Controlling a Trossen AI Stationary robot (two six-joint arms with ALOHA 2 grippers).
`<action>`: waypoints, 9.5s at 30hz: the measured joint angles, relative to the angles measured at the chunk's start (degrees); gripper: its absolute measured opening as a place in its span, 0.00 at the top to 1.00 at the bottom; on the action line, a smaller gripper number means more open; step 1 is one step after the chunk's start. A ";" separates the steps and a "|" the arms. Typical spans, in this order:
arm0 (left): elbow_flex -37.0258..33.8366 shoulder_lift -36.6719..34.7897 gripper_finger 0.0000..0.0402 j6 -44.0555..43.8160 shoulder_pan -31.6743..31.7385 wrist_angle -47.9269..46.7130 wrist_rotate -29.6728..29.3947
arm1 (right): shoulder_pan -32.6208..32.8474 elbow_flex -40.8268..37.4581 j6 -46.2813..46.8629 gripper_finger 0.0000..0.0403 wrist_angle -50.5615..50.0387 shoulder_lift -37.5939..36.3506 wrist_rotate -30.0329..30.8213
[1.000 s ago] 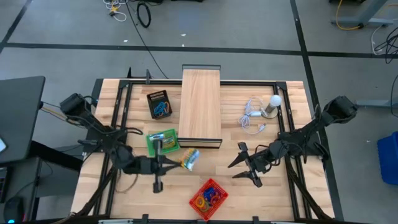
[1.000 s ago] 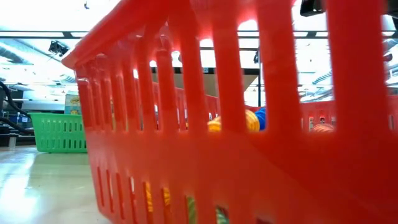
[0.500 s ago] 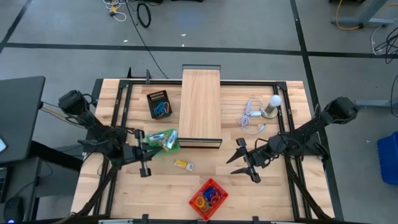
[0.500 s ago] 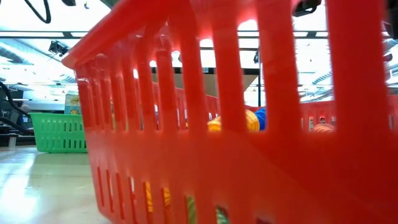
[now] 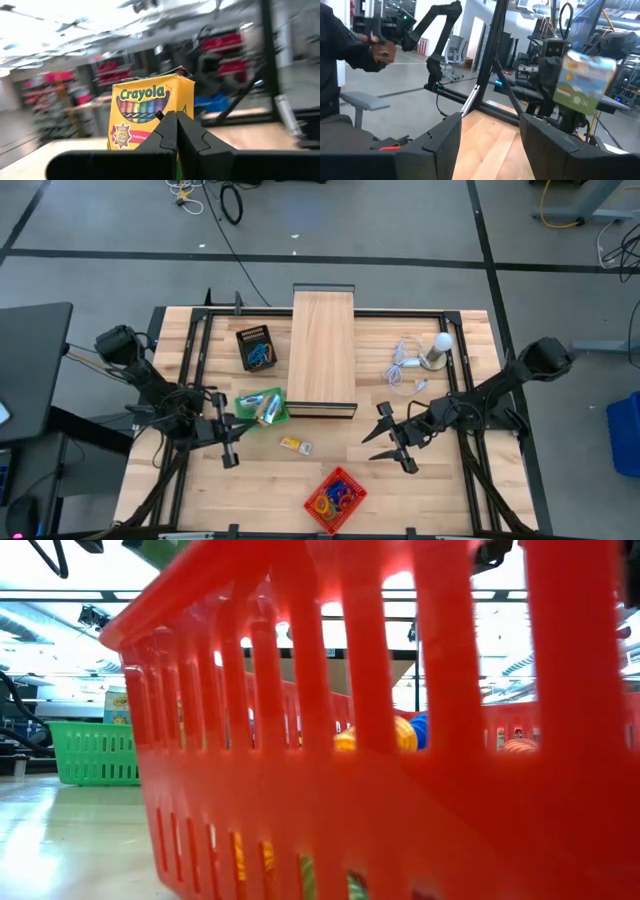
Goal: Pick & Place Office Desk Supplies
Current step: Put the large yellow crayon box into the green basket
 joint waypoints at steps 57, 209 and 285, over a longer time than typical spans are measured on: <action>2.34 1.86 1.00 -24.34 25.86 -5.43 55.37 | -20.72 37.38 -0.30 0.48 -21.11 20.90 -27.83; 16.68 10.97 0.46 -48.40 4.02 -76.84 16.05 | -6.97 83.32 18.42 0.75 -87.41 56.40 -3.97; 16.15 -0.90 0.61 -13.81 5.44 -34.04 26.11 | 4.85 45.11 -16.64 0.79 -6.22 30.13 23.94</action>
